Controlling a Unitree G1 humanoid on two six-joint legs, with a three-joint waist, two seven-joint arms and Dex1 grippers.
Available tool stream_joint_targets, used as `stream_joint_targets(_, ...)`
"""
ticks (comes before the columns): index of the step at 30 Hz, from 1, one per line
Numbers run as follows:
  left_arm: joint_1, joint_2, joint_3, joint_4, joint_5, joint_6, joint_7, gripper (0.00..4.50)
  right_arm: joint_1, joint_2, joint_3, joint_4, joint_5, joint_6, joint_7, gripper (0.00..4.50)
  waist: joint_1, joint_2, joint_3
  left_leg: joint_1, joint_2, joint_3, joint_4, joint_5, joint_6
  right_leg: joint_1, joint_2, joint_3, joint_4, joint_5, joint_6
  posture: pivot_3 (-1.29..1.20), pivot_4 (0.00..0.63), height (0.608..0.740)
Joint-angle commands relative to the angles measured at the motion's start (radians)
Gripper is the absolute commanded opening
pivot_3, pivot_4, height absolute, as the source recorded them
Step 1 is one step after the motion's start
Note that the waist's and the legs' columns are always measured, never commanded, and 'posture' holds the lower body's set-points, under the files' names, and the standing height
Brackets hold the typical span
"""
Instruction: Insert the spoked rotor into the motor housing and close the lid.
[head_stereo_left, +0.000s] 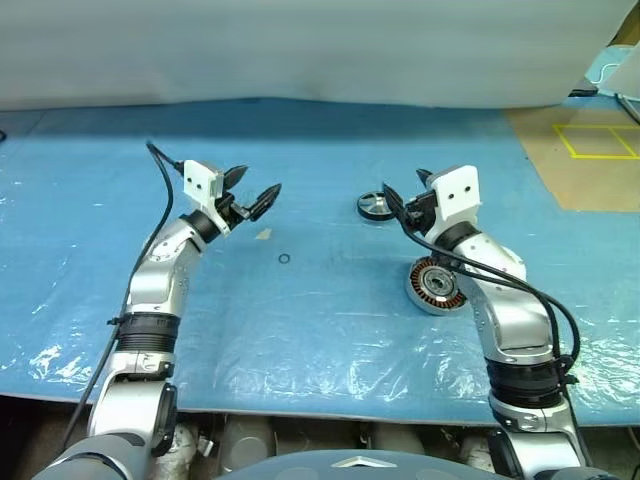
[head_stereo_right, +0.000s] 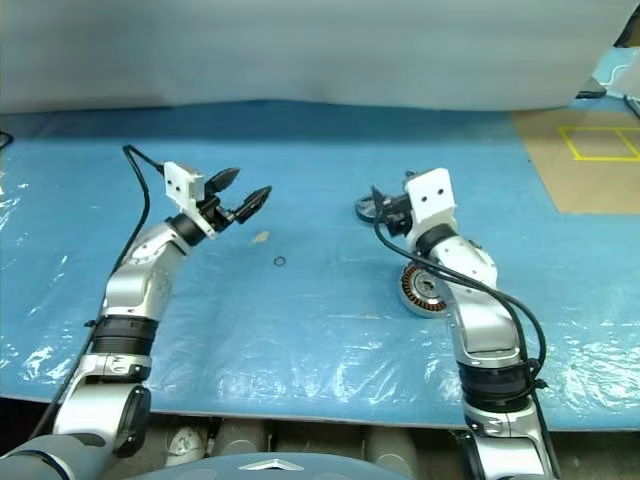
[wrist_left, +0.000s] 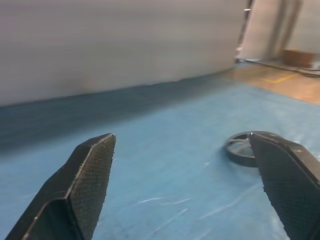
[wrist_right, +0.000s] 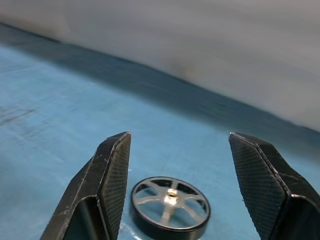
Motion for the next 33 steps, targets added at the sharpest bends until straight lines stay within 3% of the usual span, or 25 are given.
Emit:
stream_joint_targets(1, 0.025, 0.047, -0.024, -0.091, -0.069, 0.052, -0.143, 4.48, 0.015, -0.065, -0.030, -0.088, 0.101, 0.070, 0.104, 3.25, 0.000, 0.000, 0.000, 0.000, 0.000, 0.000, 0.000, 0.000, 0.000, 0.000, 0.000, 0.000, 0.000, 0.000, 0.000, 0.00, 0.150, 0.740)
stream_joint_targets(7, 0.088, 0.139, -0.083, -0.130, -0.082, 0.134, -0.309, 4.48, 0.134, -0.193, -0.045, -0.122, 0.193, 0.103, 0.242, 3.25, 0.001, 0.000, 0.000, 0.001, 0.000, 0.001, -0.002, 0.000, 0.000, 0.000, 0.000, 0.000, -0.001, 0.000, -0.001, 0.00, 0.150, 0.740)
stream_joint_targets(20, 0.103, 0.131, -0.095, -0.147, -0.076, 0.148, -0.313, 4.48, 0.186, -0.253, -0.031, -0.165, 0.230, 0.118, 0.275, 3.25, 0.002, 0.000, 0.000, 0.002, 0.001, 0.004, 0.000, 0.001, 0.002, 0.000, -0.001, 0.001, -0.001, -0.002, -0.004, 0.00, 0.150, 0.740)
stream_joint_targets(23, 0.099, 0.125, -0.098, -0.145, -0.071, 0.145, -0.308, 4.48, 0.166, -0.305, -0.022, -0.183, 0.225, 0.216, 0.267, 3.25, 0.002, 0.000, 0.000, 0.002, 0.001, 0.004, 0.000, 0.001, 0.002, 0.000, -0.001, 0.001, -0.001, -0.001, -0.003, 0.00, 0.150, 0.740)
stream_joint_targets(33, 0.110, 0.085, -0.114, -0.151, -0.074, 0.162, -0.285, 4.48, 0.184, -0.583, -0.220, -0.328, 0.479, 0.587, 0.376, 3.25, 0.010, 0.000, 0.000, 0.004, 0.001, 0.004, 0.000, 0.001, 0.002, 0.002, 0.000, 0.001, -0.001, -0.002, -0.005, 0.00, 0.150, 0.740)
